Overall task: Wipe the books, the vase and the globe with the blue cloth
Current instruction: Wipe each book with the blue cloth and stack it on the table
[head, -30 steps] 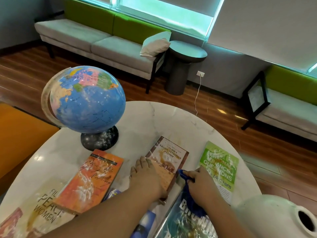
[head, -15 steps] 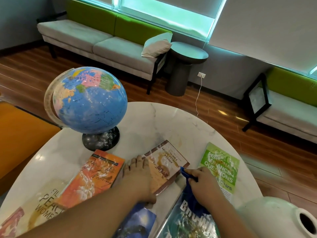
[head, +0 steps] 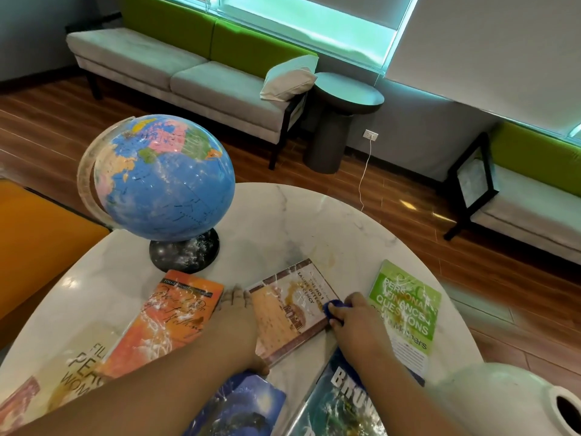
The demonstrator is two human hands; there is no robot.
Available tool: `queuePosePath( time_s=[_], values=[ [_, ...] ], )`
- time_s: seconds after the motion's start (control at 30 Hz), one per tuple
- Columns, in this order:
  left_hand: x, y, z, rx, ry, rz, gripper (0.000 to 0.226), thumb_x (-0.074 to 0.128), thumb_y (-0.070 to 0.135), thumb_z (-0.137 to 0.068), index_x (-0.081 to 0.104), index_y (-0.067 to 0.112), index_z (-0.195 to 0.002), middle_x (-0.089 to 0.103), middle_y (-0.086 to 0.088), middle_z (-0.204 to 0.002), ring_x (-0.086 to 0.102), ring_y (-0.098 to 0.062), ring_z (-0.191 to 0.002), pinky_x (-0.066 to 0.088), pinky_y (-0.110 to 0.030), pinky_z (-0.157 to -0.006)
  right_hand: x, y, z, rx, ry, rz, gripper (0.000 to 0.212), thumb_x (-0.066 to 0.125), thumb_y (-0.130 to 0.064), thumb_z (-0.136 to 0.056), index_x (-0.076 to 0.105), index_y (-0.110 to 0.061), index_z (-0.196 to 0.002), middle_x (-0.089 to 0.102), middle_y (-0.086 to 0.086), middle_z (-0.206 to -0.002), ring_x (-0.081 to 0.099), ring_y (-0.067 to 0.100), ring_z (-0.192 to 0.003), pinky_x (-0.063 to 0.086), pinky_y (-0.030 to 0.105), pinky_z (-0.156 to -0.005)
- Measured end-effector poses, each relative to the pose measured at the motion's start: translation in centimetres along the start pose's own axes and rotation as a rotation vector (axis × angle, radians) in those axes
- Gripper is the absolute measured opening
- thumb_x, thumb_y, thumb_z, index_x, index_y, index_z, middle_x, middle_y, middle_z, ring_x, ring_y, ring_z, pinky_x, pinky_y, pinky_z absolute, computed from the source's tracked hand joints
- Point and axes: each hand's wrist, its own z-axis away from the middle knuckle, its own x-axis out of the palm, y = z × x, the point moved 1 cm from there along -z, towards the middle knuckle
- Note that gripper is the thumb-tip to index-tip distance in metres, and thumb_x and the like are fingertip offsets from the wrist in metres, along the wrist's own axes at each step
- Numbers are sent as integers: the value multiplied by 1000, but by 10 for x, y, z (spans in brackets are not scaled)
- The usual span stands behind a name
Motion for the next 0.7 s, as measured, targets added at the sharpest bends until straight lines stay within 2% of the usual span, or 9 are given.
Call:
queuePosePath(
  time_s=[0.07,0.13,0.2,0.27,0.37,0.5,0.57,0.63,0.7],
  values=[
    [0,0,-2,-12,-13,6,142,73,68,-62,-16,-4,-147,-15,-23,-157,-4,-36,-147,6,-39,-121,4,1,-6,-15,-20,-12,18,56,-32,-93,60,-19,-106,48,-7,-96,49,7,-75,42,19,-64],
    [-2,1,-1,-15,-17,-5,142,73,67,-63,-17,-5,-146,-15,-23,-156,-4,-37,-146,6,-39,-121,-2,2,-13,48,-8,-83,14,58,-30,-93,57,-17,-99,52,-9,-89,50,3,-68,42,21,-59],
    [-2,2,0,-13,-15,-21,141,73,68,-64,-16,-5,-146,-14,-24,-156,-4,-37,-146,6,-39,-121,0,2,-16,62,7,-107,12,58,-28,-93,55,-16,-95,56,-6,-88,54,5,-68,43,23,-57],
    [-2,2,1,-14,-9,-37,141,72,68,-64,-15,-6,-146,-13,-25,-156,-2,-37,-146,7,-39,-121,6,0,-13,19,-19,-117,12,57,-27,-93,53,-17,-91,58,-6,-88,57,7,-69,41,18,-54],
    [0,2,-1,-14,-9,-58,140,71,69,-65,-15,-7,-146,-13,-26,-156,-2,-38,-146,6,-40,-121,8,5,-14,11,-22,-160,15,59,-33,-93,60,-18,-95,55,-10,-83,54,1,-66,40,13,-51],
    [1,3,-3,-6,-11,-88,139,69,71,-66,-14,-8,-145,-12,-27,-156,-3,-39,-146,6,-41,-121,9,3,-19,-26,43,-28,17,52,-33,-95,59,-19,-103,49,-12,-88,47,2,-64,35,15,-53],
    [1,3,-2,-11,-5,-79,139,69,70,-66,-14,-8,-145,-12,-27,-156,-3,-39,-146,4,-40,-121,16,3,-16,-71,-1,-63,14,55,-34,-93,58,-21,-99,53,-12,-89,51,3,-67,41,16,-56],
    [-1,3,-1,-5,-1,-86,138,69,69,-67,-14,-8,-145,-12,-27,-156,-4,-38,-146,2,-39,-120,14,10,-18,-46,-13,-113,16,58,-36,-92,61,-22,-98,54,-12,-85,54,3,-69,44,17,-58],
    [-2,4,0,3,-7,-102,137,67,70,-68,-14,-8,-145,-12,-27,-156,-5,-38,-146,1,-39,-120,8,14,-26,21,42,-103,21,55,-37,-94,62,-19,-101,51,-11,-81,51,1,-65,39,15,-51]
  ],
)
